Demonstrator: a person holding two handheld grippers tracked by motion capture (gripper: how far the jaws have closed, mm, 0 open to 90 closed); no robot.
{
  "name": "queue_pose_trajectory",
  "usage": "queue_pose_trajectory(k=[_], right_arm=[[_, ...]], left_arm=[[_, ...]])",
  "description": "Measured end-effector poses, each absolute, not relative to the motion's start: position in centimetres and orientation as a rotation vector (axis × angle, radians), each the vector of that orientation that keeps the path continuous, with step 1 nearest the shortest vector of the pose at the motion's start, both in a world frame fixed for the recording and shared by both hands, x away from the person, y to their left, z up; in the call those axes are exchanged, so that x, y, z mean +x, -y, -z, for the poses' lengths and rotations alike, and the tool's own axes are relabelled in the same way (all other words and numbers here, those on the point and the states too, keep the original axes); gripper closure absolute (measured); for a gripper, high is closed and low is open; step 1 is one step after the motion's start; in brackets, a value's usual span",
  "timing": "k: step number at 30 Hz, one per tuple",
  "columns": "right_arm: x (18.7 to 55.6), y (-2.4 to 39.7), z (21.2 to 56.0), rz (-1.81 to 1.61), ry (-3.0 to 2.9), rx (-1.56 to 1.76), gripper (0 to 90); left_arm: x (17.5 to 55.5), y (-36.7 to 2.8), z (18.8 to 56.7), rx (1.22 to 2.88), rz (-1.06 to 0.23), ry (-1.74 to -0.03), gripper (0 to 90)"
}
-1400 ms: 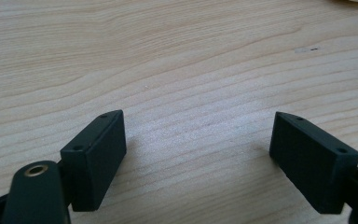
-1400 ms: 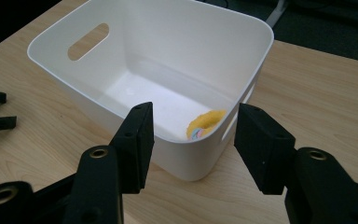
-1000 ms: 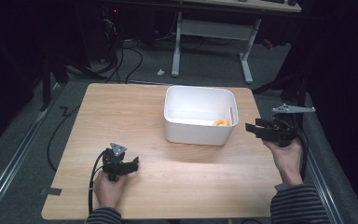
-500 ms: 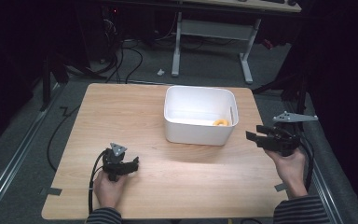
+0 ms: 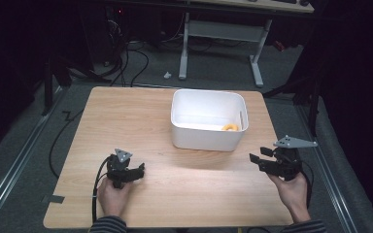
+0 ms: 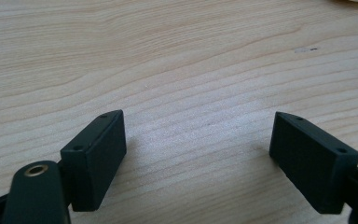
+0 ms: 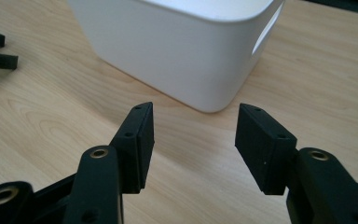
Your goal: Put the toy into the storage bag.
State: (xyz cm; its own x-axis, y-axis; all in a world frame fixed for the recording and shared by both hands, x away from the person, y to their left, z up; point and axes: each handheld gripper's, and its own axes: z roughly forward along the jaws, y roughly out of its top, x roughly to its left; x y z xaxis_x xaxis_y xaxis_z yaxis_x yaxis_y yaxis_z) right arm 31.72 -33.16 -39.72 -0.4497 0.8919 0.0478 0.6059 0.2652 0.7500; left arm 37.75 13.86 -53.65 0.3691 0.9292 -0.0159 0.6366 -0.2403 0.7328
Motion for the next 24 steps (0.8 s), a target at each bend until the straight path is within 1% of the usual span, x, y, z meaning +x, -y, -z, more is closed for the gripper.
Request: queue_pose_trajectory(k=[8,24], right_arm=[[31.6,33.2,41.8,-1.047,-2.168,1.387,47.3],[33.0,32.3,45.2,-1.07,-2.193,1.413,47.1]], left_arm=[[37.8,-13.9,53.6,1.974,-0.571,-1.35,18.9],[37.8,-13.9,53.6,1.974,-0.571,-1.35,18.9]])
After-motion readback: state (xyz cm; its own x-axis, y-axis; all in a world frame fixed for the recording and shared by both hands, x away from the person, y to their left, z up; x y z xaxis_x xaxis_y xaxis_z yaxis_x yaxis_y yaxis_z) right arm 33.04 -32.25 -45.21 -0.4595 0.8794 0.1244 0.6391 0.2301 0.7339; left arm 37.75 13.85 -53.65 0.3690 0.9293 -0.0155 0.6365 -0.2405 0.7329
